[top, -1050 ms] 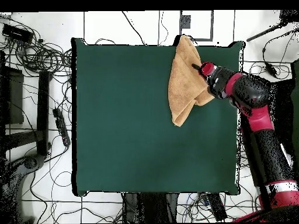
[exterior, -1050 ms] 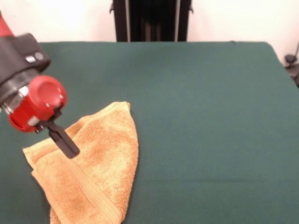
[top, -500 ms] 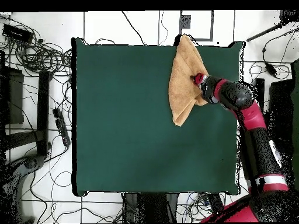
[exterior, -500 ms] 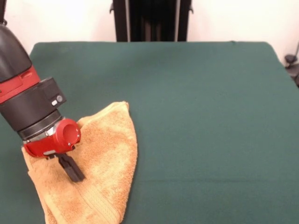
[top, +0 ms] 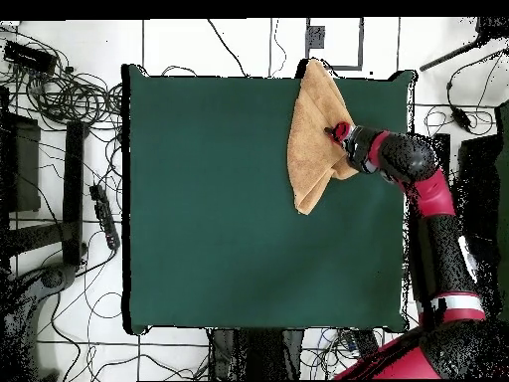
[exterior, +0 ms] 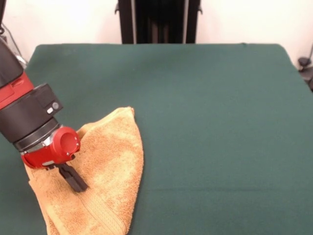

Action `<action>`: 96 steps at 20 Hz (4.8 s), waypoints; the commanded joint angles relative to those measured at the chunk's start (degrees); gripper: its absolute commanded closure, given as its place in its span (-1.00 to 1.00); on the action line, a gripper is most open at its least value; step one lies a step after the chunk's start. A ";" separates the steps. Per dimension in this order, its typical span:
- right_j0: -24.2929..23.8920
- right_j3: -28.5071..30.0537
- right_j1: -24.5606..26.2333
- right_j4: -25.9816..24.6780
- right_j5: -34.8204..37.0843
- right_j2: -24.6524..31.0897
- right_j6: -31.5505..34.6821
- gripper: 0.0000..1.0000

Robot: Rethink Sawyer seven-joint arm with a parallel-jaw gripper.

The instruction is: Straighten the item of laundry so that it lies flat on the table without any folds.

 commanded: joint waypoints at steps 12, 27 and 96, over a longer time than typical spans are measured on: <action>3.83 -9.59 7.67 -9.97 9.02 -6.27 -16.76 1.00; -0.15 -4.07 9.27 -10.94 -1.29 -2.54 -20.66 1.00; -0.94 -7.55 1.89 -5.31 12.47 3.86 -11.53 -1.00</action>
